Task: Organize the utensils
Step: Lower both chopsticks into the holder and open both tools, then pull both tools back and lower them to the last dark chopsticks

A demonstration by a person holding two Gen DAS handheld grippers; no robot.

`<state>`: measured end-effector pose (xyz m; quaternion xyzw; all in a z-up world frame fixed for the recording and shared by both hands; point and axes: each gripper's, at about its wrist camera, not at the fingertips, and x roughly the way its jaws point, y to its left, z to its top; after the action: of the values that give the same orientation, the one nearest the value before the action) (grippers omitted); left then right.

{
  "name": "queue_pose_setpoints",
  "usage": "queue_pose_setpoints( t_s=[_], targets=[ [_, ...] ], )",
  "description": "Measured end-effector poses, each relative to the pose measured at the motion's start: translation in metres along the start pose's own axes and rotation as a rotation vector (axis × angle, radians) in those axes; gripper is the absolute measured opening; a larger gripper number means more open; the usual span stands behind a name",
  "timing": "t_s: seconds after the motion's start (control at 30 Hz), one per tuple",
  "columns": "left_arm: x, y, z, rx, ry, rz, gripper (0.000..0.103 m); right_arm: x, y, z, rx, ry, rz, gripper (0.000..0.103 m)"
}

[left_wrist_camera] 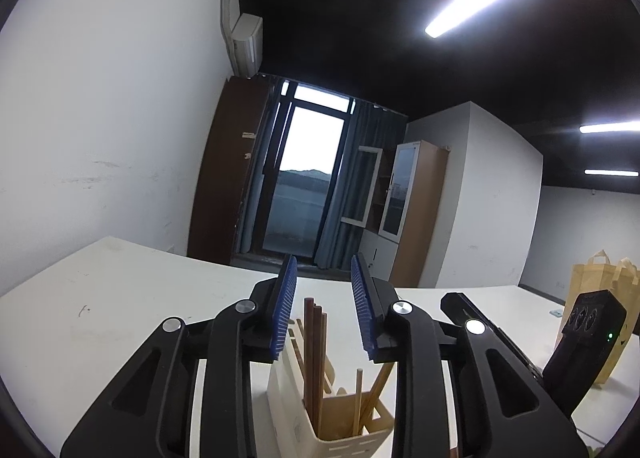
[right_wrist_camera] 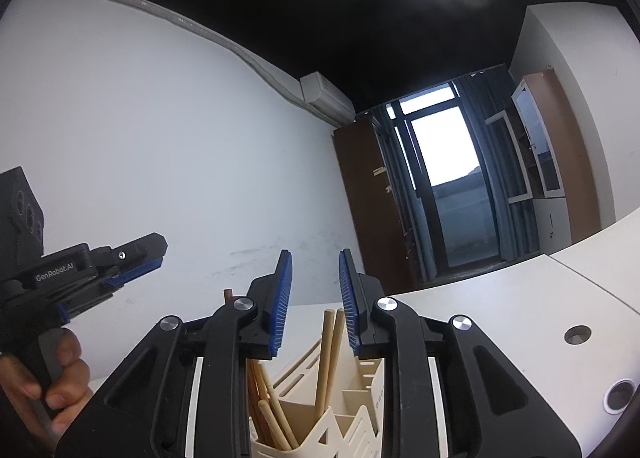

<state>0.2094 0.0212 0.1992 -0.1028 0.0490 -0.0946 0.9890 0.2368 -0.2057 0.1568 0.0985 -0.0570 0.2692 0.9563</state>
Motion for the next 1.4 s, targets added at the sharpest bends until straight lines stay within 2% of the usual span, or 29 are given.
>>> queue_pose_setpoints(
  t_s=[0.13, 0.43, 0.7, 0.77, 0.87, 1.13, 1.4],
  targets=[
    [-0.004, -0.005, -0.001, 0.026, 0.022, 0.012, 0.033, -0.005, 0.005, 0.002, -0.017, 0.017, -0.021, 0.031],
    [-0.018, -0.020, -0.008, 0.111, 0.099, 0.040, 0.048, -0.024, 0.015, 0.004, -0.040, 0.037, -0.045, 0.041],
    [-0.028, -0.014, -0.013, 0.123, 0.149, 0.060, 0.056, -0.031, 0.022, 0.003, -0.068, 0.098, -0.079, 0.051],
    [-0.029, -0.012, -0.016, 0.121, 0.177, 0.065, 0.057, -0.032, 0.024, 0.001, -0.086, 0.129, -0.099, 0.051],
    [-0.028, -0.009, -0.023, 0.128, 0.233, 0.051, 0.060, -0.034, 0.026, -0.002, -0.094, 0.182, -0.100, 0.058],
    [-0.041, 0.013, -0.049, 0.126, 0.287, 0.086, 0.066, -0.033, 0.033, -0.022, -0.127, 0.364, -0.125, 0.065],
    [-0.052, 0.034, -0.067, 0.089, 0.327, 0.121, 0.066, -0.029, 0.030, -0.064, -0.127, 0.530, -0.160, 0.066]
  ],
)
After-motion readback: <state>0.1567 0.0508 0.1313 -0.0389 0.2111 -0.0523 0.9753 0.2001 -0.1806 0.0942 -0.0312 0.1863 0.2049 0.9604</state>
